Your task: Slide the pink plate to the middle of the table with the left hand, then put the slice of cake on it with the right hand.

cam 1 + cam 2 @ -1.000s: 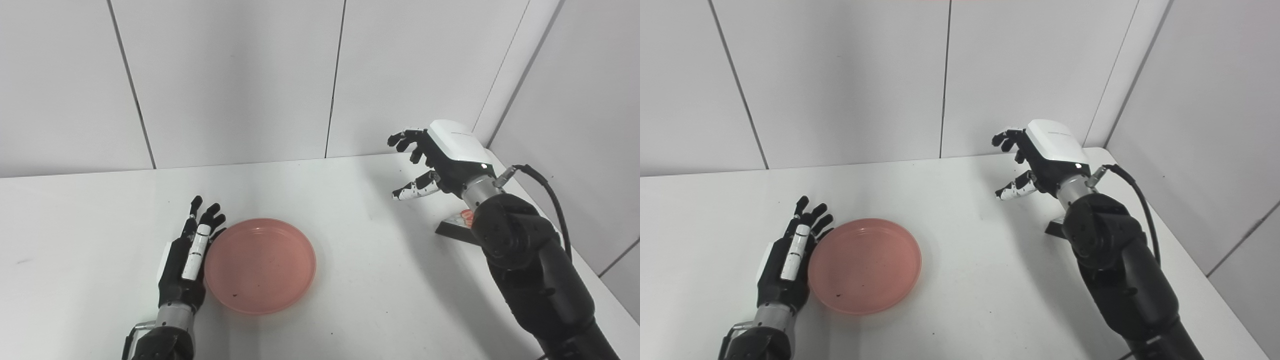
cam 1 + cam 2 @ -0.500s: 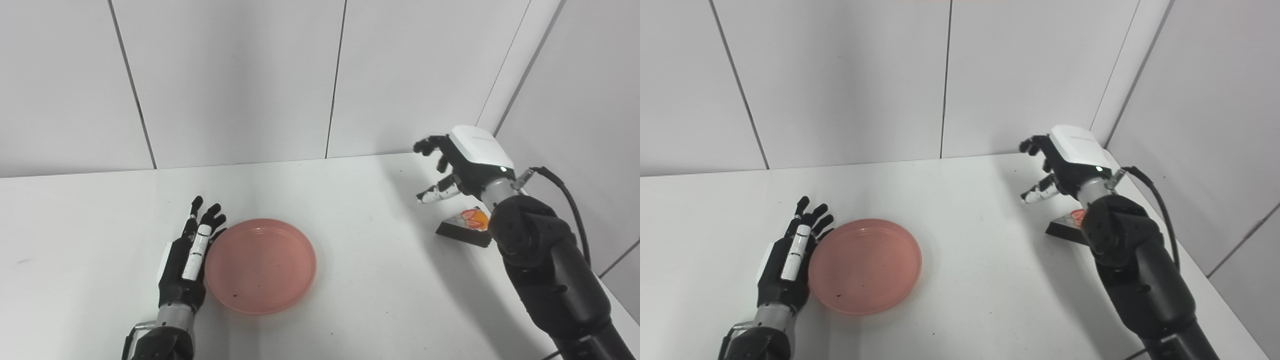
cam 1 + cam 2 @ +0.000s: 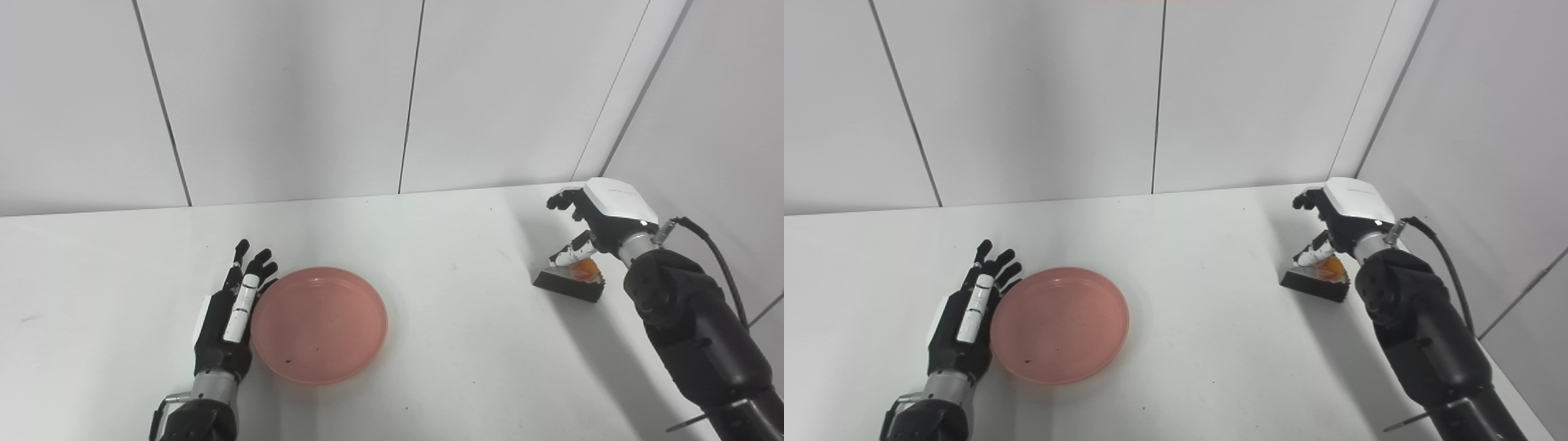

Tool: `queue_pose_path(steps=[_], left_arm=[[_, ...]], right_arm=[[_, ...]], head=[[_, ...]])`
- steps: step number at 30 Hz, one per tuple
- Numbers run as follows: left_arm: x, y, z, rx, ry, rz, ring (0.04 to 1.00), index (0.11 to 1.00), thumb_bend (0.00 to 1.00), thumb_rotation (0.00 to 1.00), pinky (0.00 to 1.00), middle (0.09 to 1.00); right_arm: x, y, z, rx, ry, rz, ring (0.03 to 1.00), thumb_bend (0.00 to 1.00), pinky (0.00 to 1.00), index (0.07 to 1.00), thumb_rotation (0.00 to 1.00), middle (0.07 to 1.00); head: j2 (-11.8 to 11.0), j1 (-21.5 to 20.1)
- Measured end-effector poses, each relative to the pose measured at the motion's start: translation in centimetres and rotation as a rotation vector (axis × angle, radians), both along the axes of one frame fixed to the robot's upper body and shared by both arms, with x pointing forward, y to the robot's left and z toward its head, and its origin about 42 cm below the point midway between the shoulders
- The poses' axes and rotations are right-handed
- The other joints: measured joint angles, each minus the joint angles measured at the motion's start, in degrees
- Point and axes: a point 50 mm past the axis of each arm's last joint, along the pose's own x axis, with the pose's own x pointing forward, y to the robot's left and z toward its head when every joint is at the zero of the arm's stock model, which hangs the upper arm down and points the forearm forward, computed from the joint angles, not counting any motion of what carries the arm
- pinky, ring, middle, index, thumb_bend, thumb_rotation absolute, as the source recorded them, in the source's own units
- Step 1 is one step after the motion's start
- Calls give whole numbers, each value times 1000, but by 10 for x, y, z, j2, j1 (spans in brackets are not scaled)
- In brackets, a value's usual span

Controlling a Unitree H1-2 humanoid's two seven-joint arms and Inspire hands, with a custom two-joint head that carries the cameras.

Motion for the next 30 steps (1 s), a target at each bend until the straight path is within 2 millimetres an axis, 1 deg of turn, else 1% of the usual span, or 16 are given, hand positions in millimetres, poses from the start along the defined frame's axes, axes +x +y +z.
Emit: queue_pose_path(steps=[3,9,15,21,24,28,30], left_arm=[[0,0,0,2,0,-1,896,1000,623,748,846,919],[0,-1,0,1,0,-3,892,1000,631,750,845,917],[0,-1,0,3,1,-5,895,1000,615,733,847,919],[0,-1,0,2,1,-7,893,1000,620,730,848,917],[0,-1,0,2,1,-10,891,1000,612,738,843,916],[0,-2,0,3,0,-11,891,1000,619,729,844,914],[0,-2,0,2,0,-11,892,1000,626,733,839,912]], right_arm=[[3,-3,-7,-14,20,5,806,1000,617,709,124,815],[15,-13,-27,-3,53,-12,754,1000,591,704,176,794],[26,-21,-35,15,45,3,752,1000,595,699,215,802],[27,-18,-41,19,57,30,755,1000,593,707,208,815],[27,-17,-44,20,69,32,774,1000,603,709,211,833],[27,-19,-47,18,81,28,773,1000,598,709,214,828],[27,-19,-46,19,83,28,800,1000,622,712,229,847]], head=[[1,1],[2,2],[3,1],[2,2],[2,2],[2,2],[1,2]])
